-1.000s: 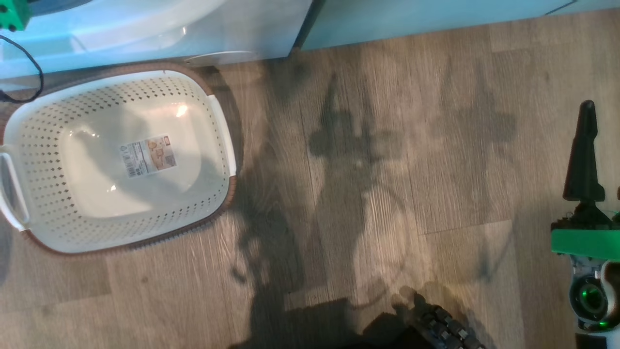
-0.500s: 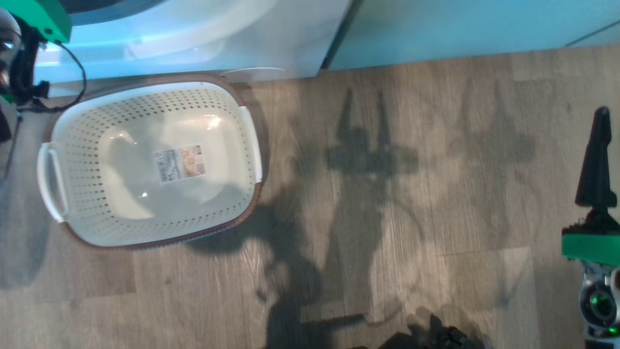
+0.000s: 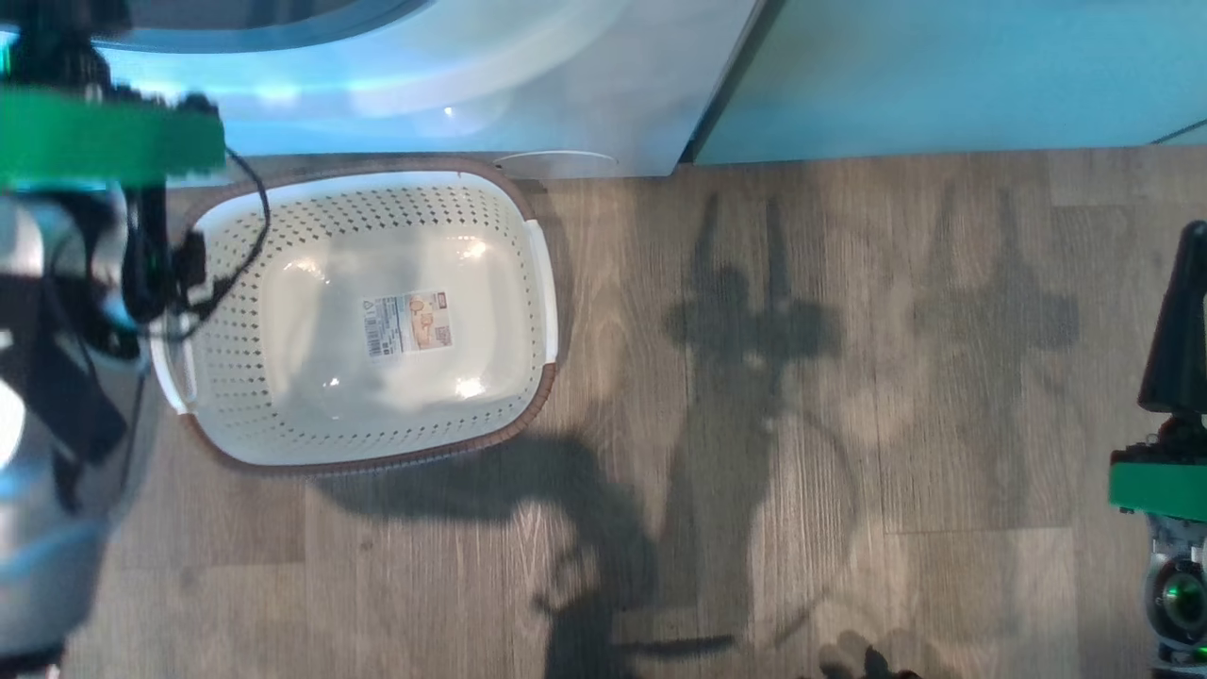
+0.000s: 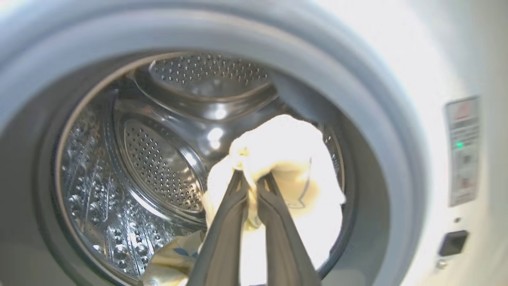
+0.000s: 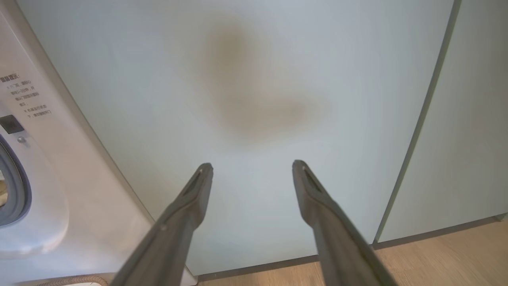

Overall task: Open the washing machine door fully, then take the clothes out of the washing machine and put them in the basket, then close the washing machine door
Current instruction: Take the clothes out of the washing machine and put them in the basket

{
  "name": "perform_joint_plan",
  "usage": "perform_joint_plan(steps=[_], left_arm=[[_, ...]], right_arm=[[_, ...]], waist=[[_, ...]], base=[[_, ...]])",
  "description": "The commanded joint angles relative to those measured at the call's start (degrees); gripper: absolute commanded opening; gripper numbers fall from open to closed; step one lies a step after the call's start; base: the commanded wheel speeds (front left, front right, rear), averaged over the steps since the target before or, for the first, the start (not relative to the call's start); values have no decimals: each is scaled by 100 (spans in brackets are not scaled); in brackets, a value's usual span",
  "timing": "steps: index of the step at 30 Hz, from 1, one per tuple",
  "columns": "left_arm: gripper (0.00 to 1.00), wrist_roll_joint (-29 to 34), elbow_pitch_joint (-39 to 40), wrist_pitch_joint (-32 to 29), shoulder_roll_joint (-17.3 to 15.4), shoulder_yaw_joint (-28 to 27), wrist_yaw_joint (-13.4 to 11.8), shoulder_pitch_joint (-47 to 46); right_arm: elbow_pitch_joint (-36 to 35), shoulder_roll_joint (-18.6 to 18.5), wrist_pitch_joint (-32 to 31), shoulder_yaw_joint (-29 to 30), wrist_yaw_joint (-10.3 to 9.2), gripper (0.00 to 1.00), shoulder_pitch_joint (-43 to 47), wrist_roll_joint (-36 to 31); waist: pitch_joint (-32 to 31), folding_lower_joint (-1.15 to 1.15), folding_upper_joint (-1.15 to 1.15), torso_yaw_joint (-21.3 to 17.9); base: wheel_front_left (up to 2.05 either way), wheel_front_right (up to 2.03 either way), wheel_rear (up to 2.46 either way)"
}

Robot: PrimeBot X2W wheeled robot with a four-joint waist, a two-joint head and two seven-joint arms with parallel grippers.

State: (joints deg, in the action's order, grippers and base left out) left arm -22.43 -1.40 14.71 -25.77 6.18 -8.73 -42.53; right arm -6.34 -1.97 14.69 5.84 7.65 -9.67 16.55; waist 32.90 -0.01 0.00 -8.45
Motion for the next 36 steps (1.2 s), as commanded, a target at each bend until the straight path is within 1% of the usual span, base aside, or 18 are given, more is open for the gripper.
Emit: perform_joint_plan(steps=[1, 4, 8, 11, 12, 15, 17, 21, 27, 30, 36], left_arm=[[0, 192, 460, 28, -132, -439, 16, 143], [0, 498, 1104, 28, 202, -856, 85, 575], [0, 841, 1801, 28, 617, -1231, 280, 1009], [0, 1037, 2233, 29, 904, -1441, 455, 1231], [0, 1124, 2454, 29, 1082, -1548, 586, 1355], [0, 1228, 2639, 29, 1303, -1684, 784, 1545], [0, 1261, 2624, 29, 1448, -1730, 926, 1701], [0, 1373, 2208, 29, 1690, -1672, 1179, 2152], [0, 1373, 1019, 29, 1915, -1514, 1394, 2662], [0, 1318, 467, 29, 1955, -1522, 1469, 2617], [0, 1282, -783, 29, 1845, -1500, 1576, 2265]], right_arm=[[-211, -90, 31, -62, -16, 100, 68, -40], [-211, -90, 31, -57, -16, 100, 75, -79], [-218, -90, 31, -25, -16, 100, 96, -110], [-234, -90, 31, -27, -16, 100, 109, -134], [-238, -90, 31, -25, -16, 100, 110, -143], [-261, -90, 31, -24, -16, 100, 98, -149], [-269, -90, 31, -25, -16, 100, 91, -150], [-252, -90, 31, -53, -16, 100, 68, -113], [-251, -90, 31, -118, -16, 100, 26, -21], [-261, -90, 31, -119, -16, 100, -3, 17], [-275, -90, 31, -138, -16, 100, -100, 91]], waist=[[-35, 1, 0, 37], [-88, 1, 0, 79], [-137, 1, 0, 138], [-154, 1, 0, 185], [-155, 1, 0, 211], [-136, 1, 0, 248], [-120, 1, 0, 266], [-85, 1, 0, 251], [30, 1, 0, 139], [146, 1, 0, 79], [424, 1, 0, -57]], base=[[0, 0, 0], [0, 0, 0], [0, 0, 0], [0, 0, 0], [0, 0, 0], [0, 0, 0], [0, 0, 0], [0, 0, 0], [0, 0, 0], [0, 0, 0], [0, 0, 0]])
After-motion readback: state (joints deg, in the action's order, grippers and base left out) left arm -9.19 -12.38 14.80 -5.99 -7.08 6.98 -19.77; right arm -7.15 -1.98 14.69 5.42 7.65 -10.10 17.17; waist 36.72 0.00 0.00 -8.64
